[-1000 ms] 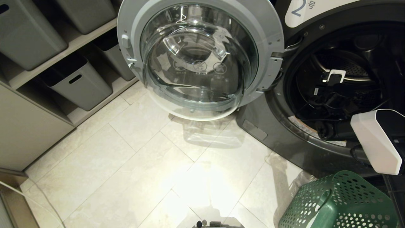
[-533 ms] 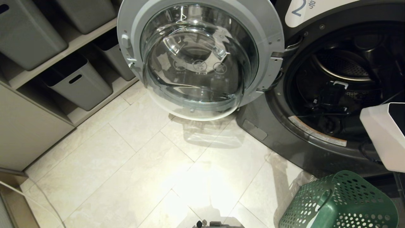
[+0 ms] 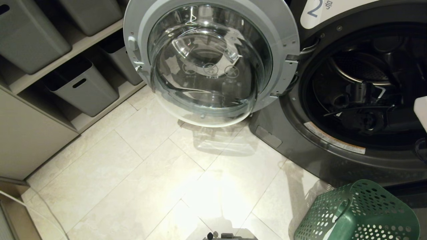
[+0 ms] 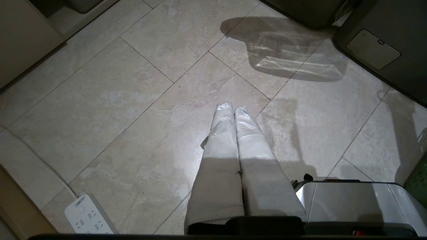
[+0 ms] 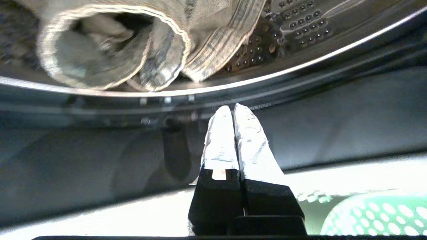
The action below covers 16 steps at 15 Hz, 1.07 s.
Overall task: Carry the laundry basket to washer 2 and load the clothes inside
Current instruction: Place the clothes into the washing machine, then close the washing machine door with the left hand
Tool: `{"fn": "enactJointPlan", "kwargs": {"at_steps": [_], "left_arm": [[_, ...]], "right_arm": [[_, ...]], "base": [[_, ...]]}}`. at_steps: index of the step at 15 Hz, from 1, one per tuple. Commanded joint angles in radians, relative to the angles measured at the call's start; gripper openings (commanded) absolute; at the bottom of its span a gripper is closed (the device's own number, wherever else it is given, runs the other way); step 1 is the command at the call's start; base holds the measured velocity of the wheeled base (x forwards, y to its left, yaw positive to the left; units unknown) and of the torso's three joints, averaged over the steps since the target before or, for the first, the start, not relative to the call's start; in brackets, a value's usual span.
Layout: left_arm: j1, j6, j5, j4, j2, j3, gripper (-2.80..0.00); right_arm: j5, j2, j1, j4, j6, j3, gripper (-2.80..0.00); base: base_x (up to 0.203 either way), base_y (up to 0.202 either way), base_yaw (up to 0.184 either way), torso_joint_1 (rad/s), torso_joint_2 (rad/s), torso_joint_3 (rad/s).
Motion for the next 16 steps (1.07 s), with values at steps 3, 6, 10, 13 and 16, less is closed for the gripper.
{"fn": "enactJointPlan", "kwargs": {"at_steps": [3,6,10,13,16], "left_arm": [[0.0,-0.001,0.0,-0.001,0.0,0.002,-2.8],[0.0,-0.001,0.0,-0.001,0.0,0.002,-2.8],[0.0,-0.002,0.0,-0.001,0.0,0.002,-2.8],[0.0,-0.001,0.0,-0.001,0.0,0.002,-2.8],[0.0,-0.001,0.0,-0.001,0.001,0.002,-2.8]], "right_arm": [[0.003,-0.15,0.033,-0.002,0.003,0.141,-2.8],[0.002,-0.222,0.059,-0.003,0.004,0.247,-2.8],[0.068,-0.403,0.117,0.041,-0.006,0.456,-2.8],[0.189,-0.59,0.18,0.184,-0.047,0.617,-2.8],[0.242,-0.749,0.243,0.249,-0.091,0.772,-2.8]], "base": [[0.0,0.0,0.0,0.0,0.0,0.0],[0.0,0.0,0.0,0.0,0.0,0.0],[0.0,0.0,0.0,0.0,0.0,0.0],[0.0,0.0,0.0,0.0,0.0,0.0],[0.0,0.0,0.0,0.0,0.0,0.0]]}}
